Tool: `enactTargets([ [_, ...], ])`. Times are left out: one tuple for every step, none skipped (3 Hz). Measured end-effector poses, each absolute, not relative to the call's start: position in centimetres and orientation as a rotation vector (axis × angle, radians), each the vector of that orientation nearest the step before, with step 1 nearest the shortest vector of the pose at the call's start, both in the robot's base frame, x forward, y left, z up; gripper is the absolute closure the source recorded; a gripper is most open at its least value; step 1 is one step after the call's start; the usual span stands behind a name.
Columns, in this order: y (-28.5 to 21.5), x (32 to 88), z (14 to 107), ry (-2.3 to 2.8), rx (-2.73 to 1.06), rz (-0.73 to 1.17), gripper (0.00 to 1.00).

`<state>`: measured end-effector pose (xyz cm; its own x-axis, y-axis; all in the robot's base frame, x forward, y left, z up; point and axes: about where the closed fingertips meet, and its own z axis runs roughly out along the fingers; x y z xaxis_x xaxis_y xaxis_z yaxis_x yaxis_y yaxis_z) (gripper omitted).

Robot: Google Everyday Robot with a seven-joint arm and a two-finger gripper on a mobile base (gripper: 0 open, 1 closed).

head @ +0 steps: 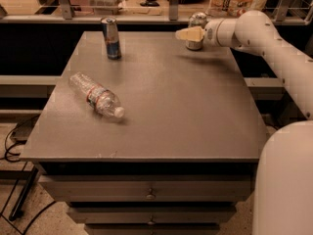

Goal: Pick 7up can

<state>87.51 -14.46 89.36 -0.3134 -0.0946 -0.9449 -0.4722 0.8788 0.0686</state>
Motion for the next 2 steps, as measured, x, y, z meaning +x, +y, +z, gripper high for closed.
enactTargets([
  [-14.4,88.68,89.39,1.848,-0.406,0.393,0.47],
  [-14.65,88.48,90.17,1.831,-0.41,0.379,0.7],
])
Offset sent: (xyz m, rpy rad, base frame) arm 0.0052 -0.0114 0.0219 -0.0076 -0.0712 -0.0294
